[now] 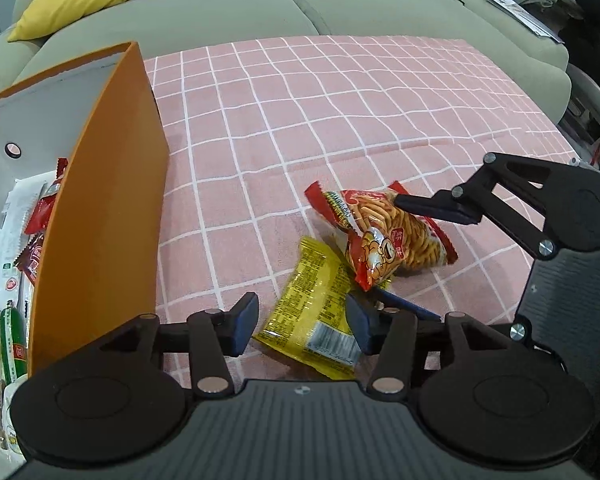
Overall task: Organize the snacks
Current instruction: 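Grasp the yellow packet with the left tool while the right tool grasps the chip bag, then lift the yellow packet and chip bag and carry them over the box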
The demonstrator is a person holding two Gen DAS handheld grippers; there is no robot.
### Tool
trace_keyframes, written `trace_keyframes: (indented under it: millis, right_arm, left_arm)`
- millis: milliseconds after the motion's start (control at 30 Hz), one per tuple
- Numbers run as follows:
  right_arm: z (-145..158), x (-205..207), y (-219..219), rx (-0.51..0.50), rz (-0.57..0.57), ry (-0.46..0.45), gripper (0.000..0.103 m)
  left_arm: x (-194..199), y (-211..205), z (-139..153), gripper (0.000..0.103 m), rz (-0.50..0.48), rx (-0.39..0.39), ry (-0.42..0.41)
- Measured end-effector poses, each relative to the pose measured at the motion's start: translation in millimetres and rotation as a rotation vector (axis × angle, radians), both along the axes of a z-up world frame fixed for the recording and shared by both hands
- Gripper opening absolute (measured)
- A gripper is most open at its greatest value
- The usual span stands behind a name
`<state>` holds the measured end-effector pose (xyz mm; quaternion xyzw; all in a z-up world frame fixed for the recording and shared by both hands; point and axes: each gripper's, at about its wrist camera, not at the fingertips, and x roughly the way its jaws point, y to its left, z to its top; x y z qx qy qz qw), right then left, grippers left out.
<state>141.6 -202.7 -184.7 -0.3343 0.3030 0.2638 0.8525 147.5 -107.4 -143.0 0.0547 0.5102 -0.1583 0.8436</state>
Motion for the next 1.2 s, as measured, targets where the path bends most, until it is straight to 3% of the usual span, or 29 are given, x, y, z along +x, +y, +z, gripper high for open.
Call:
trace_keyframes:
  millis: [133, 300, 467, 800, 933, 1033, 1133, 1200]
  right_arm:
    - [3, 16, -8, 0.101, -0.047, 0.086, 0.044]
    - [7, 21, -14, 0.153, -0.096, 0.117, 0.037]
    - [15, 33, -31, 0.236, -0.233, 0.152, 0.033]
    - [23, 4, -58, 0.358, -0.356, 0.192, 0.032]
    - [24, 1, -57, 0.377, -0.372, 0.203, 0.031]
    - [25, -2, -53, 0.380, -0.368, 0.211, 0.031]
    - [26, -3, -53, 0.385, -0.374, 0.214, 0.031]
    - [28, -3, -54, 0.391, -0.381, 0.214, 0.031]
  left_arm:
    - [2, 0, 0, 0.062, 0.001, 0.000, 0.005]
    - [4, 1, 1, 0.070, -0.002, -0.008, -0.005]
    - [6, -2, 2, 0.077, -0.028, -0.004, -0.025]
    - [0, -31, -23, 0.083, -0.277, 0.159, 0.006]
    - [0, -38, -29, 0.085, -0.306, 0.182, 0.002]
    - [3, -39, -29, 0.080, -0.293, 0.160, 0.030]
    - [5, -36, -25, 0.058, -0.272, 0.124, 0.047]
    - [4, -36, -23, 0.058, -0.246, 0.132, 0.030]
